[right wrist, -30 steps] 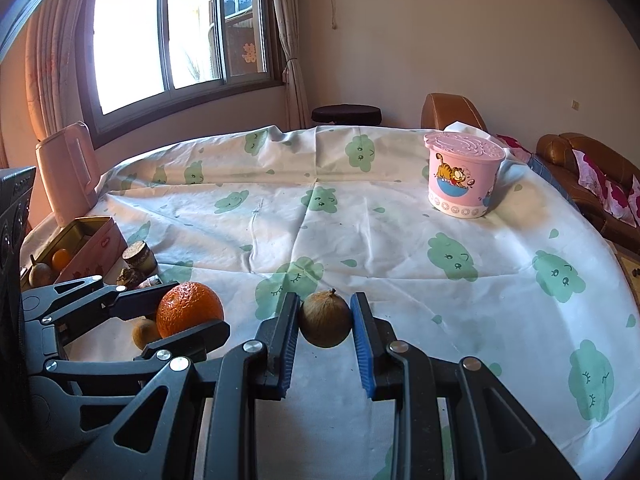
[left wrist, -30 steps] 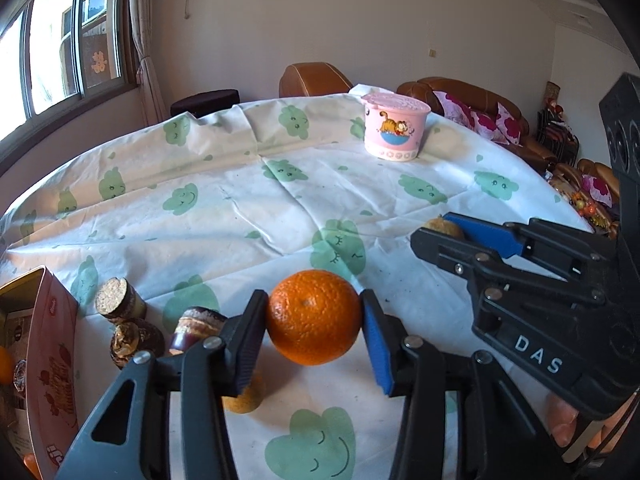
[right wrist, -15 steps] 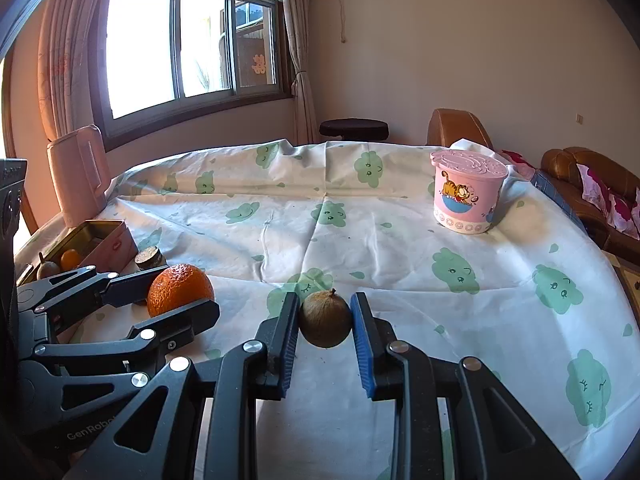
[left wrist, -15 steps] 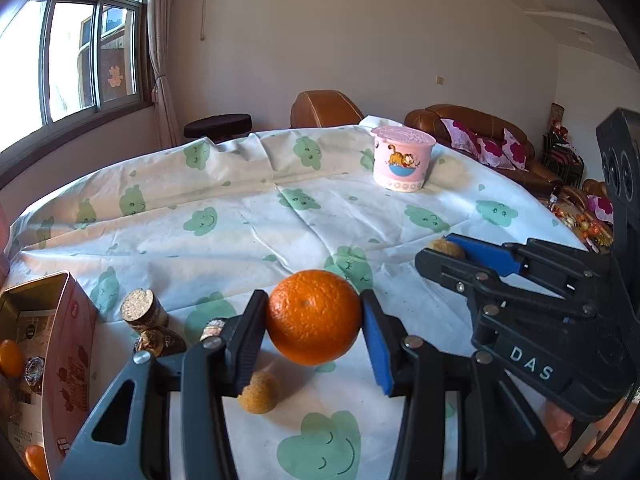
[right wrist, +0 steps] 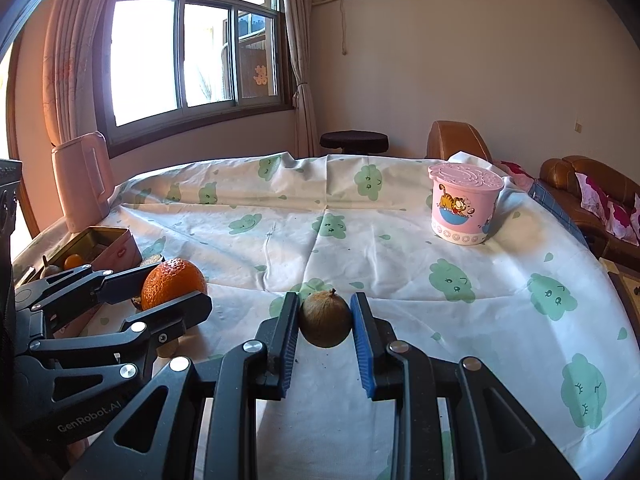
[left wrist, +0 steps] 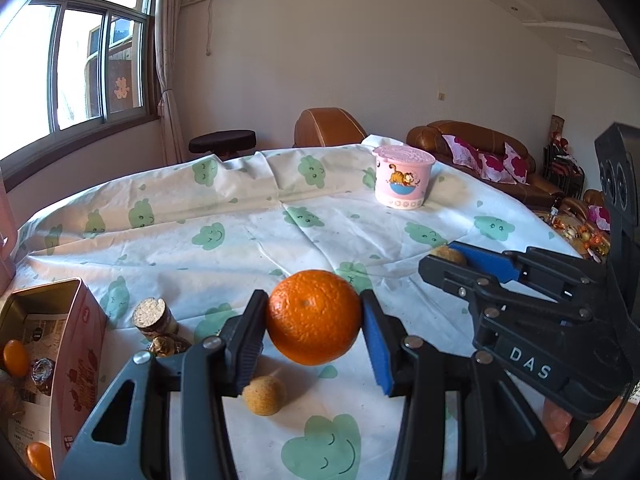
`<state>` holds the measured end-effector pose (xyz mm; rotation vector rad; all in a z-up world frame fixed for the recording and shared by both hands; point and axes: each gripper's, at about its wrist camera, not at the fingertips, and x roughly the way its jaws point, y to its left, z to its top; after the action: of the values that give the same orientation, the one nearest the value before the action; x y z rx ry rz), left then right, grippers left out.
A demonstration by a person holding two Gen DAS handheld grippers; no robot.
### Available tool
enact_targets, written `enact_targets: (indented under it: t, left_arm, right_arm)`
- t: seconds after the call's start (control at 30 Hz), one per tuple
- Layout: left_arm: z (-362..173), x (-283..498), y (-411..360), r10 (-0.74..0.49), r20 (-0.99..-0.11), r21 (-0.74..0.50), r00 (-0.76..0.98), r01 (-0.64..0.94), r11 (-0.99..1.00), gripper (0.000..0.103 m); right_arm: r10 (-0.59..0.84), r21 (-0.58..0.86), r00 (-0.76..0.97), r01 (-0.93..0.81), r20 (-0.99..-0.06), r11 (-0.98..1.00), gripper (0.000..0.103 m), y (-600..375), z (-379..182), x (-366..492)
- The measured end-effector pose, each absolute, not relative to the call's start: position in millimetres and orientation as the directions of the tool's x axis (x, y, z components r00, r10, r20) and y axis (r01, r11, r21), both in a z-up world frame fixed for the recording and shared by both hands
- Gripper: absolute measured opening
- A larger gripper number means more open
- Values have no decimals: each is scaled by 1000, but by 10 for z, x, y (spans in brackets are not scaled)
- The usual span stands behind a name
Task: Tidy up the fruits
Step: 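Carry the brown fruit in the right tool and orange in the left tool over the tin box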
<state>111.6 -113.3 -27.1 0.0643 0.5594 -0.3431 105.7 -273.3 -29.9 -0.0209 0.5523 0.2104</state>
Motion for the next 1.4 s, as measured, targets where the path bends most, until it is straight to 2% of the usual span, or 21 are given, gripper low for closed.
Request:
enact_targets:
  t: [1.4]
  left_arm:
    - [-169, 941, -1069, -280, -438, -11, 854, 306, 952, 48]
  right_arm:
    - [188, 15, 890, -200, -416, 980, 28, -2742, -180, 859]
